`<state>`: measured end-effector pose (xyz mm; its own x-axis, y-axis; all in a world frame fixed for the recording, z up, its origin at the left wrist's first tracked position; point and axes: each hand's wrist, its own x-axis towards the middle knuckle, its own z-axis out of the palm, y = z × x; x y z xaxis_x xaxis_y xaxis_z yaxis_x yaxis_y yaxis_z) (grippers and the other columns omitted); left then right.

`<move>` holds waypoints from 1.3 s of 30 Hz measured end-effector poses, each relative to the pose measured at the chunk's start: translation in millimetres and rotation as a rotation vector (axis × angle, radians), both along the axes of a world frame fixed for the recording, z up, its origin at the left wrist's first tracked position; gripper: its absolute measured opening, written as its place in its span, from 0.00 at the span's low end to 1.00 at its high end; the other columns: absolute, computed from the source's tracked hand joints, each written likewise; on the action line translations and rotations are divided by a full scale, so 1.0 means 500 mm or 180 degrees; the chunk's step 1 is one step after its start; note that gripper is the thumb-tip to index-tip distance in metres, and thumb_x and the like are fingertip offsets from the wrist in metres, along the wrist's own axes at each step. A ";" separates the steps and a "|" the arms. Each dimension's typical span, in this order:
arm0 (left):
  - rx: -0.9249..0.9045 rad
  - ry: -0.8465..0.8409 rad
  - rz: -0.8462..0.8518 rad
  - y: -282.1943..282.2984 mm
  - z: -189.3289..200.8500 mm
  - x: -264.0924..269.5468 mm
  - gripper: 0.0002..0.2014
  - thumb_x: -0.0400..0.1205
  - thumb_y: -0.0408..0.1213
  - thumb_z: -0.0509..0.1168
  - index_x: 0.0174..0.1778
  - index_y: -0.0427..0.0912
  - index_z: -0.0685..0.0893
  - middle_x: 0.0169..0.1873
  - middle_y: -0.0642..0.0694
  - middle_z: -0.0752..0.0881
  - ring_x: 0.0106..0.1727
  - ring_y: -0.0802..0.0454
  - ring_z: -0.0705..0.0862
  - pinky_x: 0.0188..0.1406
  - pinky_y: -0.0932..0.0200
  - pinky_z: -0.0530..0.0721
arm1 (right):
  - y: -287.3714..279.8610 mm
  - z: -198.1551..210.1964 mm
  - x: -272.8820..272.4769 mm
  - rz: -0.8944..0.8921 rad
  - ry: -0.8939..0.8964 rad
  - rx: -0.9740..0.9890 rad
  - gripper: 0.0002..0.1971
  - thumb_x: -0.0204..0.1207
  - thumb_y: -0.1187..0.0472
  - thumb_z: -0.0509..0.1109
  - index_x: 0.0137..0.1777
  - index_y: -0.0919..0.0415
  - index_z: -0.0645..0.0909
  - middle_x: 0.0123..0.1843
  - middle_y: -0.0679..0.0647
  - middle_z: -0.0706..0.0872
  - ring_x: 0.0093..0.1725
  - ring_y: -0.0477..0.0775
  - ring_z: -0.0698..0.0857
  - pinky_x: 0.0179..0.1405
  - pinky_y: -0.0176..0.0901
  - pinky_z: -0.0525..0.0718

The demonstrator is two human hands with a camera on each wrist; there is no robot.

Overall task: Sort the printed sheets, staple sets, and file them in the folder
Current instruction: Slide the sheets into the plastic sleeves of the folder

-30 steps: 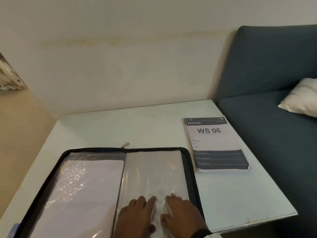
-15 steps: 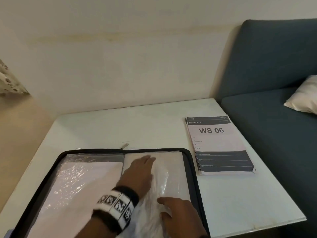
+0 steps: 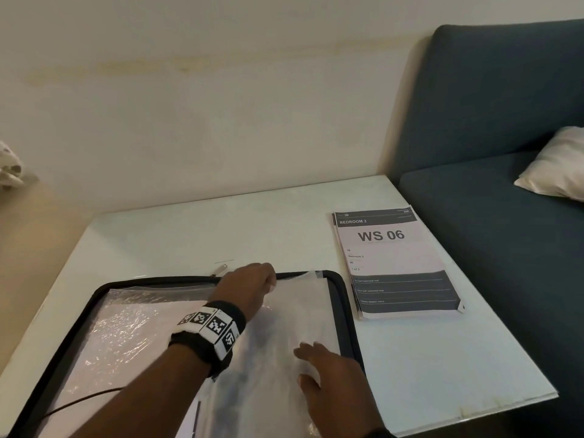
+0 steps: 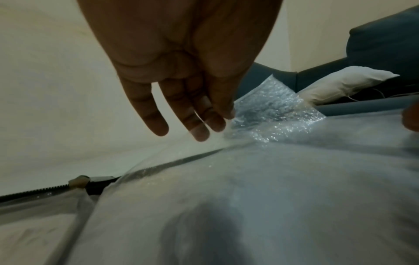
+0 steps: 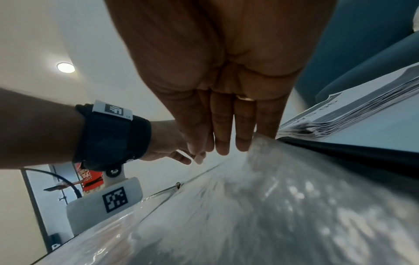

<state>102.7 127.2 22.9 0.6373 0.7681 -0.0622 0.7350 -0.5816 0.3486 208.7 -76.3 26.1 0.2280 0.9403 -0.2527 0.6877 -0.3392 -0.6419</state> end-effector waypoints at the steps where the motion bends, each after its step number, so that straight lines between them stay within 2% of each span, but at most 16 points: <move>1: -0.0044 0.0040 -0.0031 0.003 0.001 0.001 0.09 0.81 0.32 0.60 0.42 0.52 0.79 0.39 0.55 0.82 0.43 0.53 0.82 0.47 0.52 0.82 | -0.001 0.000 0.002 -0.0034 -0.0014 0.0037 0.21 0.82 0.52 0.65 0.73 0.34 0.72 0.79 0.33 0.69 0.79 0.37 0.65 0.76 0.29 0.58; 4: -0.0041 0.0293 -0.0100 0.009 -0.001 0.005 0.11 0.82 0.32 0.57 0.46 0.53 0.79 0.42 0.56 0.84 0.46 0.54 0.83 0.51 0.53 0.82 | -0.001 0.004 0.006 -0.0158 0.0034 0.0079 0.17 0.82 0.47 0.64 0.71 0.36 0.74 0.75 0.32 0.74 0.76 0.36 0.69 0.75 0.30 0.62; 7: -0.0096 0.0318 -0.0239 0.003 0.001 0.014 0.02 0.81 0.43 0.64 0.44 0.53 0.78 0.42 0.56 0.84 0.45 0.53 0.82 0.52 0.53 0.82 | 0.003 0.011 0.005 -0.0233 0.0123 0.0081 0.15 0.81 0.45 0.64 0.66 0.39 0.78 0.67 0.34 0.82 0.68 0.38 0.77 0.67 0.28 0.69; 8: -0.0079 0.0306 -0.0295 -0.001 0.000 0.017 0.04 0.79 0.46 0.67 0.42 0.53 0.78 0.42 0.56 0.83 0.45 0.53 0.82 0.52 0.54 0.81 | 0.004 0.012 0.005 -0.0239 0.0160 0.0074 0.14 0.81 0.44 0.64 0.65 0.40 0.79 0.65 0.35 0.83 0.66 0.38 0.79 0.65 0.26 0.70; 13: 0.0377 -0.0055 -0.0187 -0.004 -0.004 0.033 0.04 0.78 0.42 0.70 0.39 0.48 0.86 0.43 0.54 0.79 0.48 0.54 0.78 0.48 0.54 0.81 | 0.009 0.011 0.013 -0.0341 0.0233 0.0053 0.14 0.81 0.41 0.63 0.63 0.39 0.80 0.62 0.35 0.85 0.57 0.36 0.81 0.56 0.22 0.70; 15: 0.0365 0.0087 -0.0244 -0.005 -0.007 0.034 0.05 0.81 0.40 0.66 0.44 0.48 0.88 0.43 0.53 0.81 0.47 0.52 0.81 0.47 0.55 0.82 | 0.010 0.009 0.014 -0.0351 0.0229 0.0090 0.14 0.80 0.41 0.63 0.63 0.40 0.81 0.61 0.34 0.85 0.53 0.33 0.79 0.49 0.17 0.68; 18: 0.0418 0.0130 -0.0228 -0.014 -0.008 0.036 0.10 0.83 0.39 0.64 0.60 0.52 0.81 0.43 0.51 0.85 0.45 0.50 0.85 0.47 0.54 0.84 | 0.009 0.008 0.013 -0.0339 0.0277 0.0065 0.14 0.80 0.41 0.63 0.62 0.40 0.81 0.61 0.34 0.85 0.57 0.35 0.81 0.57 0.21 0.71; 19: 0.0400 0.0061 -0.0152 -0.015 -0.010 0.036 0.10 0.83 0.40 0.64 0.60 0.54 0.78 0.42 0.51 0.86 0.43 0.49 0.85 0.47 0.52 0.85 | 0.009 0.007 0.013 -0.0332 0.0302 0.0070 0.14 0.80 0.41 0.64 0.62 0.40 0.81 0.61 0.34 0.85 0.58 0.35 0.82 0.60 0.23 0.72; 21: 0.0560 0.0156 -0.0079 -0.020 -0.007 0.036 0.03 0.83 0.41 0.62 0.50 0.54 0.76 0.41 0.52 0.87 0.41 0.50 0.84 0.43 0.52 0.86 | 0.009 0.009 0.011 -0.0322 0.0319 0.0088 0.14 0.80 0.41 0.64 0.62 0.40 0.81 0.60 0.34 0.85 0.59 0.35 0.82 0.61 0.25 0.74; 24: 0.0758 0.0003 -0.0098 -0.028 -0.011 0.037 0.03 0.79 0.39 0.67 0.41 0.52 0.81 0.48 0.54 0.82 0.44 0.52 0.81 0.41 0.55 0.85 | 0.009 0.006 0.015 -0.0366 0.0292 0.0094 0.14 0.80 0.40 0.63 0.61 0.40 0.81 0.60 0.33 0.85 0.59 0.37 0.82 0.63 0.27 0.74; 26: 0.0662 -0.0163 -0.0090 -0.033 -0.017 0.040 0.02 0.78 0.40 0.68 0.41 0.51 0.81 0.46 0.53 0.79 0.43 0.53 0.79 0.42 0.56 0.83 | 0.007 0.004 0.022 -0.0397 0.0271 0.0177 0.13 0.80 0.41 0.64 0.60 0.41 0.82 0.57 0.32 0.85 0.57 0.35 0.82 0.57 0.22 0.74; 28: 0.0351 -0.0179 -0.0110 -0.035 -0.027 0.041 0.03 0.80 0.42 0.65 0.42 0.52 0.78 0.42 0.55 0.80 0.43 0.54 0.80 0.47 0.56 0.82 | 0.005 0.002 0.030 -0.0422 0.0282 0.0265 0.12 0.80 0.42 0.64 0.59 0.41 0.83 0.52 0.28 0.82 0.54 0.33 0.82 0.48 0.17 0.71; 30: 0.0087 -0.0076 -0.0152 -0.037 -0.032 0.036 0.02 0.82 0.41 0.61 0.44 0.53 0.75 0.40 0.56 0.82 0.42 0.54 0.82 0.48 0.56 0.83 | 0.005 0.005 0.033 -0.0399 0.0283 0.0278 0.11 0.81 0.43 0.64 0.58 0.40 0.83 0.51 0.27 0.81 0.51 0.33 0.81 0.45 0.16 0.71; 33: -0.0114 0.0023 -0.0276 -0.039 -0.029 0.029 0.04 0.82 0.38 0.59 0.48 0.53 0.73 0.35 0.58 0.81 0.40 0.53 0.82 0.51 0.57 0.81 | 0.035 0.018 0.045 -0.0328 0.0111 0.0571 0.10 0.81 0.51 0.66 0.60 0.41 0.82 0.57 0.33 0.85 0.53 0.35 0.82 0.55 0.24 0.78; 36: -0.0193 0.0339 -0.0399 -0.033 -0.017 0.029 0.05 0.83 0.36 0.56 0.52 0.51 0.71 0.31 0.62 0.77 0.39 0.58 0.79 0.70 0.50 0.66 | 0.114 0.037 0.062 0.0133 -0.0261 0.0837 0.17 0.78 0.62 0.64 0.63 0.44 0.79 0.64 0.38 0.80 0.58 0.43 0.81 0.61 0.42 0.81; 39: -0.0219 0.0604 -0.0548 -0.020 -0.005 0.022 0.09 0.85 0.38 0.54 0.60 0.49 0.70 0.45 0.60 0.85 0.55 0.55 0.84 0.80 0.39 0.52 | 0.201 0.058 0.082 0.0582 -0.0716 0.0406 0.16 0.76 0.61 0.63 0.62 0.46 0.74 0.63 0.44 0.79 0.60 0.53 0.81 0.57 0.50 0.82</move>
<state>113.7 117.1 20.3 0.7302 0.6393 -0.2412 0.6833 -0.6834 0.2570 249.8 24.1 54.9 0.0890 0.9917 -0.0923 0.8594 -0.1233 -0.4962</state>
